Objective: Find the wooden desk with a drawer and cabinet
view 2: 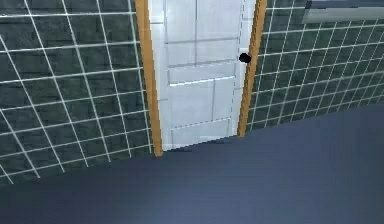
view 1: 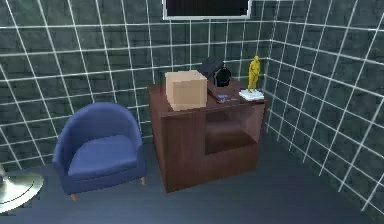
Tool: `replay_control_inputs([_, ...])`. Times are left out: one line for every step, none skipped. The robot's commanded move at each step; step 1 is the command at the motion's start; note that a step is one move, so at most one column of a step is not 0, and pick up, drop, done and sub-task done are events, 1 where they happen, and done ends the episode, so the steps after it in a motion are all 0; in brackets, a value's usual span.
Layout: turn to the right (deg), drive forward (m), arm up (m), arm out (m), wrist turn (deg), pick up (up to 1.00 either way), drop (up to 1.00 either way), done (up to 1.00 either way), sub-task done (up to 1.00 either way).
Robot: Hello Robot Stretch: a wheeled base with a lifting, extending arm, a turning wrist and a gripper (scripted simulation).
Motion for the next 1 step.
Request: replay_control_inputs([0.0, 0.0, 0.0, 0.0, 0.0, 0.0, 0.0, 1.0, 0.0])
